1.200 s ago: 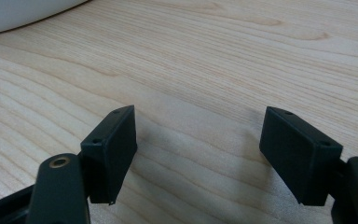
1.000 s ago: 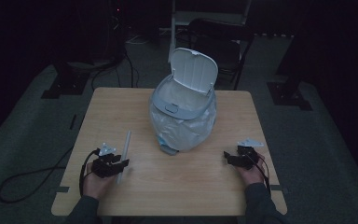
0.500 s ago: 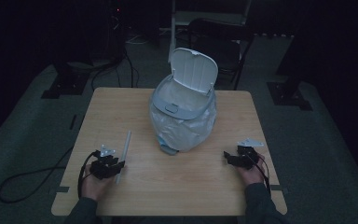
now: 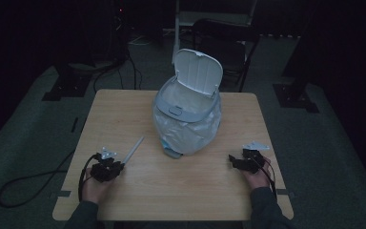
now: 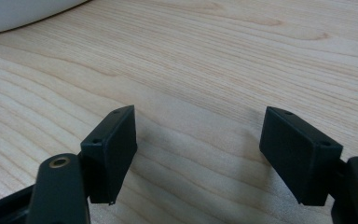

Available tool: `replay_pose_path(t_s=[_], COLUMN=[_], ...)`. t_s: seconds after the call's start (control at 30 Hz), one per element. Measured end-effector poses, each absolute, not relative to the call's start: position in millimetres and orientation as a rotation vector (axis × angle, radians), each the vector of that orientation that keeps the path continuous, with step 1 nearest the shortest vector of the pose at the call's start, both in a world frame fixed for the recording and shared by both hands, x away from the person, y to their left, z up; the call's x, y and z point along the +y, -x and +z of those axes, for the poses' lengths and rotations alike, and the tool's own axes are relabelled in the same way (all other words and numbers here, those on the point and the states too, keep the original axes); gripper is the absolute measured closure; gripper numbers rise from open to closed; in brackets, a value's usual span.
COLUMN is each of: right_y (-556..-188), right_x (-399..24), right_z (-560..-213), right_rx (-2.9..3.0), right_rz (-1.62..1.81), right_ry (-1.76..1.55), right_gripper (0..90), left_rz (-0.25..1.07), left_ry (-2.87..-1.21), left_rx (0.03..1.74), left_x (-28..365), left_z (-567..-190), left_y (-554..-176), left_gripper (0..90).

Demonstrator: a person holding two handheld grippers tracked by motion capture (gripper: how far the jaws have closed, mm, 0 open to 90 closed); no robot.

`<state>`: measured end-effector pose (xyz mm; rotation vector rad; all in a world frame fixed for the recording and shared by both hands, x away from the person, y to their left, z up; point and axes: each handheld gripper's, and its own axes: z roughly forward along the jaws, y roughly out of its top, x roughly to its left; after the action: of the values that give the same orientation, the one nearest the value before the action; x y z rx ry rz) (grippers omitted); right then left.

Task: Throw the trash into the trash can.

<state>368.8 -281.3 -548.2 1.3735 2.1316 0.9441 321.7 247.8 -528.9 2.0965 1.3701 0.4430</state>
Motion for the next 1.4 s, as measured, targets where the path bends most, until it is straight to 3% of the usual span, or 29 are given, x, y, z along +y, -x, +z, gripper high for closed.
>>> replay_pose_path(t_s=[1.4], right_y=[-369], right_x=[-281], right_z=[-548], right_rx=[2.131], right_rz=[0.944], right_ry=[-1.374], right_gripper=[26.3], left_rz=[0.417], left_ry=[-1.972], left_rx=[1.288], left_x=[269], left_z=[-499], left_y=[-328], left_gripper=[80.3])
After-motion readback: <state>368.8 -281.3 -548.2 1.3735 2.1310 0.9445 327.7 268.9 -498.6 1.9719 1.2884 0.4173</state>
